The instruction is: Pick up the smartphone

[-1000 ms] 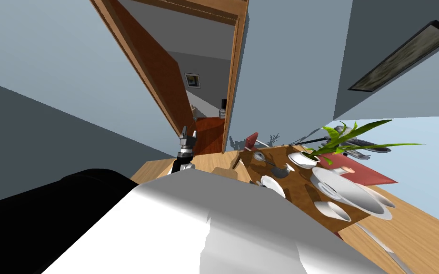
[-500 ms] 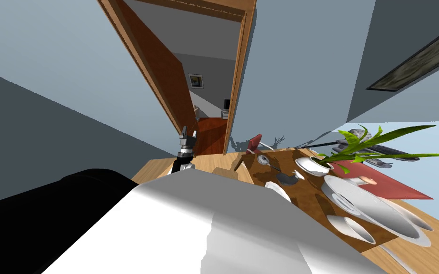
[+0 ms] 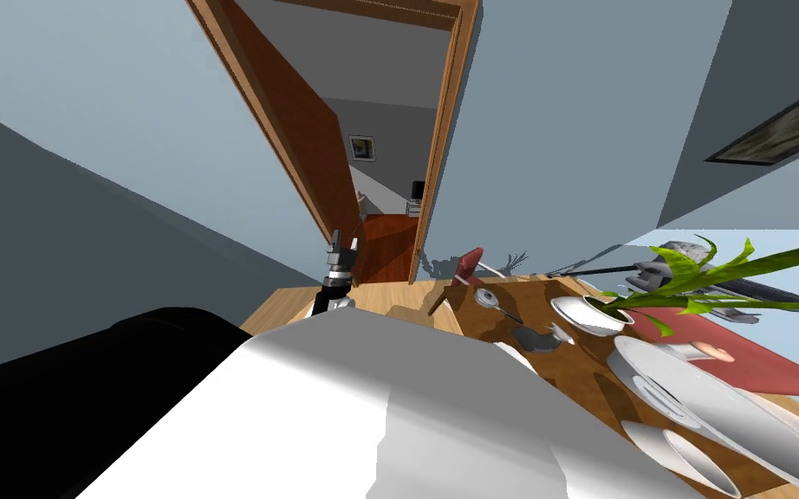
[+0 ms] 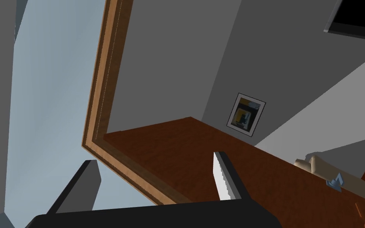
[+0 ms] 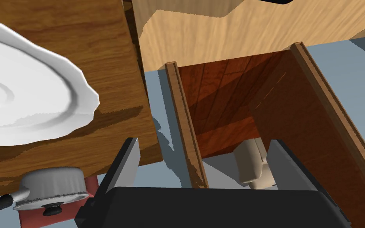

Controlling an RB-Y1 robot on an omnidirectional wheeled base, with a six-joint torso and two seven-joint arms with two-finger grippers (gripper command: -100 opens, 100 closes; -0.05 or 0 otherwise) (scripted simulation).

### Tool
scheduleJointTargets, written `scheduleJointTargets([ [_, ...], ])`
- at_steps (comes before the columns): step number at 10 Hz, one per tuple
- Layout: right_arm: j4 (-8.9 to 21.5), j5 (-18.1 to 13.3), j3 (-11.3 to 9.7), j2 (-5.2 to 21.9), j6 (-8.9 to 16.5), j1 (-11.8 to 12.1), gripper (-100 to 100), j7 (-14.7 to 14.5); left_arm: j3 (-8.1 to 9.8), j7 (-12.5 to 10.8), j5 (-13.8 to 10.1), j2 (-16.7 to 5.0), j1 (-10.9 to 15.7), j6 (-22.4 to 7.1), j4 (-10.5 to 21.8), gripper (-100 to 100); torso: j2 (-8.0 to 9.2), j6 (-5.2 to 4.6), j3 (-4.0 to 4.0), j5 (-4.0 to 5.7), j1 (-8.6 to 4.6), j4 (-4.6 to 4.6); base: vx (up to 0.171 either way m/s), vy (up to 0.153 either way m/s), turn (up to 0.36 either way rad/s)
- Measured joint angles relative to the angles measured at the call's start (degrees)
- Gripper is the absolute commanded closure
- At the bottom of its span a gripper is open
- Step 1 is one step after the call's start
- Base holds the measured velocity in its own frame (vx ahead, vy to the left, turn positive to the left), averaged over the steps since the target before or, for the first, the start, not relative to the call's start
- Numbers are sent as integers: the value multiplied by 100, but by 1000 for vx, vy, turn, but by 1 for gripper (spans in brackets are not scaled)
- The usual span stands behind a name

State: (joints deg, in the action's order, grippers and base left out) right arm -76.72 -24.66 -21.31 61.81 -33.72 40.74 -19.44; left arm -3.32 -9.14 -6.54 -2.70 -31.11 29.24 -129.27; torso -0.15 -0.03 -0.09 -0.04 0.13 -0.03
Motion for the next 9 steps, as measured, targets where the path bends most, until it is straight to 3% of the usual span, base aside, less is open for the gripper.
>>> scheduleJointTargets([
  [1, 259, -61, -41, 29, -82, -56, -100, -24, 0, 0, 0, 0, 0, 0, 0, 0, 2, -3, 1, 2, -3, 0, 61, 18, 68],
  [3, 695, -279, -128, 350, -171, 23, -100, -69, 0, 0, 0, 0, 0, 0, 0, 0, -7, 1, -4, 1, -1, -1, 86, 24, 105],
  [4, 846, -382, -115, 548, -186, 203, -100, -121, 0, 0, 0, 0, -1, 0, 0, 0, -11, -2, -7, -1, 0, -3, 93, 12, 61],
  [5, 1240, -521, -147, 603, -306, 237, -100, -261, 0, 0, 0, 0, -1, 0, 0, 0, -12, -3, -7, 1, -3, -3, 58, 1, 10],
  [8, 1310, -734, -187, 983, -157, 555, -100, -285, 1, 0, 0, 0, 0, 0, 0, 0, 8, -3, 4, 2, -8, 2, 31, -6, 35],
  [9, 1439, -790, -215, 1034, -177, 542, -100, -293, 1, 0, 0, 0, 0, 0, 0, 0, 12, -3, 6, 4, -10, 3, 19, -12, 17],
])
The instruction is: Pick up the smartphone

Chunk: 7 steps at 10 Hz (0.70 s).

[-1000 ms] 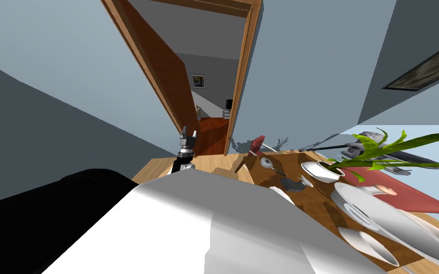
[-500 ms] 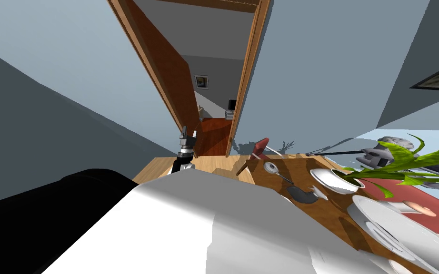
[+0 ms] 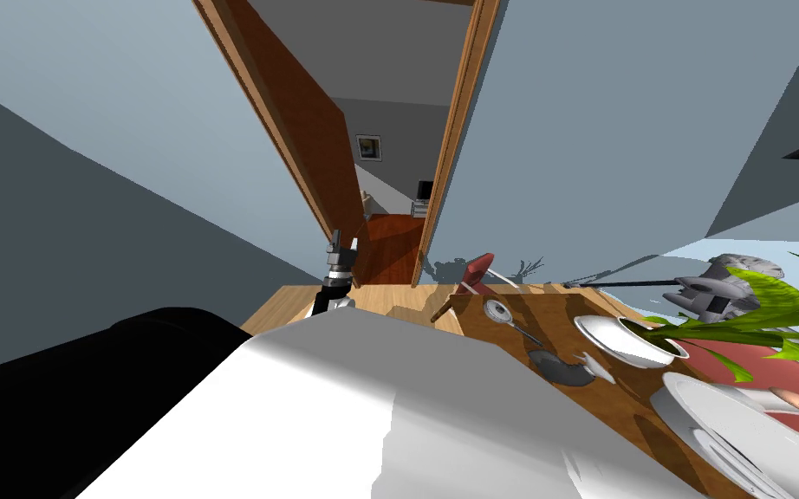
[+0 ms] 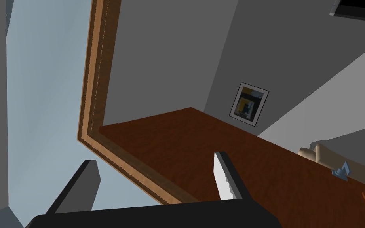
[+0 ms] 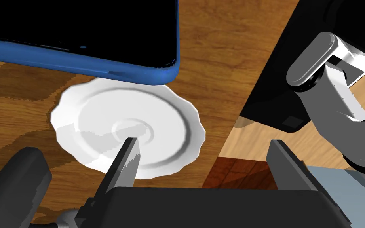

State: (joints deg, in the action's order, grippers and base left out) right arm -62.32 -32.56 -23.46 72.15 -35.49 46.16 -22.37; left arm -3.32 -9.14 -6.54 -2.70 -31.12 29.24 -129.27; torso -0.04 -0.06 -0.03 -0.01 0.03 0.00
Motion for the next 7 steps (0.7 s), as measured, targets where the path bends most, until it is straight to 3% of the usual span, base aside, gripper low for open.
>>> scheduleJointTargets([
  [5, 602, -286, -85, 271, -96, 175, -100, -101, 1, 0, 0, -1, 0, 0, 0, 0, 19, -3, 11, 4, -26, 4, -2, -40, -2],
  [6, 612, -294, -87, 279, -86, 186, 0, -106, 0, 0, 0, 0, 0, 0, 0, 0, 17, 0, 10, 6, -16, 5, -2, -7, 3],
  [7, 611, -293, -87, 278, -87, 185, -100, -106, 0, 0, 0, 0, 0, 0, 0, 0, 14, -1, 9, 2, -3, 4, 1, -18, 64],
])
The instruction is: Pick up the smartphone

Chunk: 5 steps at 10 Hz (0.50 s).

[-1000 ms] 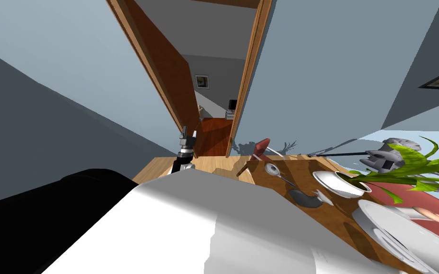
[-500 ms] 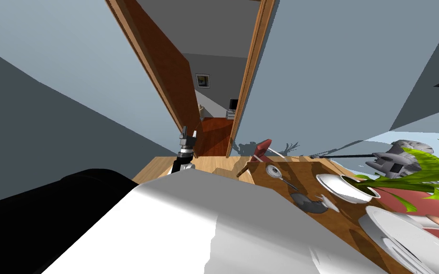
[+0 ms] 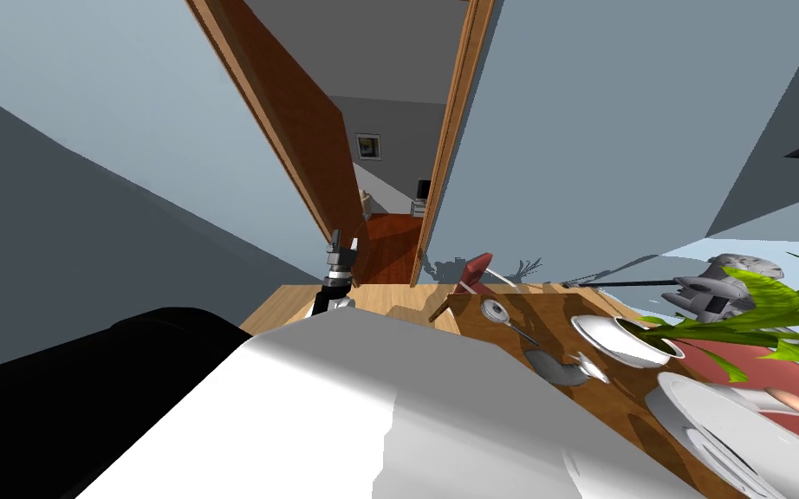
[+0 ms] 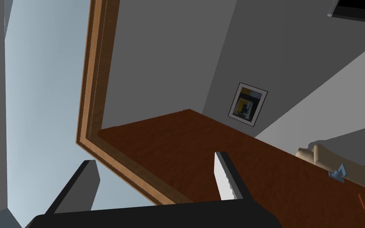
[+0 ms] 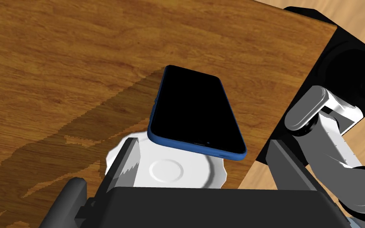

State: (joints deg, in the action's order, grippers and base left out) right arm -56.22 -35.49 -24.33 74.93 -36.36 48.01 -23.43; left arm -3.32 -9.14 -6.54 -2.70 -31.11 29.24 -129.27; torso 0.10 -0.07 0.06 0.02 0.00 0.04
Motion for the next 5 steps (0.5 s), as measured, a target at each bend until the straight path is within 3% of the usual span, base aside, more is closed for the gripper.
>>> scheduleJointTargets([
  [3, 127, -77, -102, -313, 146, -98, -100, -49, 0, 0, 0, 0, 0, 0, 0, 0, -7, 1, -4, 2, -7, -2, 11, -28, 59],
  [4, 134, -79, -105, -325, 154, -101, 100, -56, 0, 0, 0, 0, 0, 0, 0, 0, -6, 0, -4, 0, -1, -2, 0, 0, 0],
  [5, 130, -79, -108, -327, 150, -98, 100, -55, 0, 0, 0, 0, 0, 0, 0, 0, -4, 2, -2, -2, 2, 0, 0, 0, 0],
])
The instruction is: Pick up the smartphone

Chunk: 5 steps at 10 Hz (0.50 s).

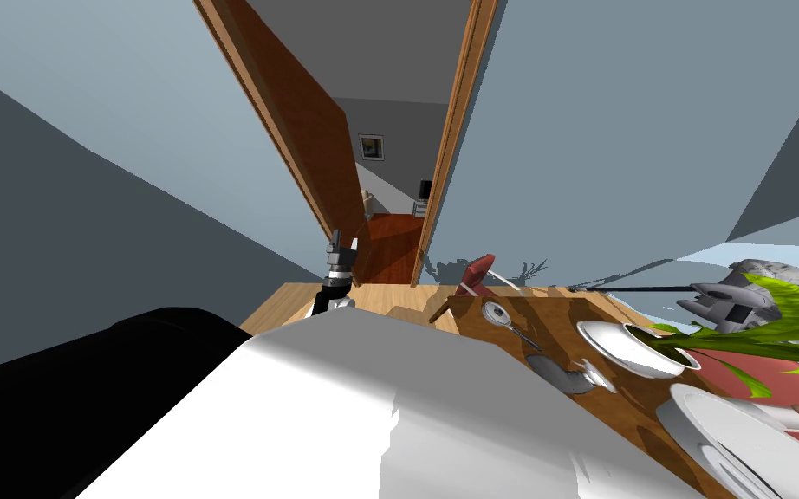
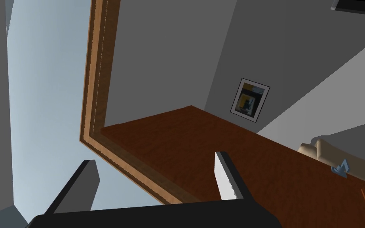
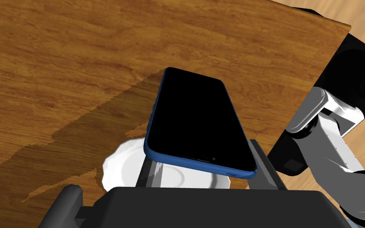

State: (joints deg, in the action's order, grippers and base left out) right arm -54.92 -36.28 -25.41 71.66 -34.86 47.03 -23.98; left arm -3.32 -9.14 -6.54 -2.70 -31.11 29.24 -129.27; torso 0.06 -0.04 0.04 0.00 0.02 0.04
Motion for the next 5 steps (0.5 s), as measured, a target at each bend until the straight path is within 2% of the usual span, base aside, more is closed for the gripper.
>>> scheduleJointTargets([
  [3, -1, -5, -2, 5, -4, 0, 100, -9, 0, 0, 0, 0, 0, 0, 0, 0, 2, -4, 2, 5, -10, 2, 0, 0, 0],
  [4, -2, -6, -2, 6, -4, 0, 0, -11, 0, 0, 0, 0, 0, 0, 0, 0, 3, -5, 2, 5, -9, 2, 0, 0, 0],
  [5, -2, -6, -2, 6, -4, 0, 100, -11, 0, 0, 0, 0, 0, 0, 0, 0, 3, -6, 3, 5, -9, 2, -1, 22, -118],
])
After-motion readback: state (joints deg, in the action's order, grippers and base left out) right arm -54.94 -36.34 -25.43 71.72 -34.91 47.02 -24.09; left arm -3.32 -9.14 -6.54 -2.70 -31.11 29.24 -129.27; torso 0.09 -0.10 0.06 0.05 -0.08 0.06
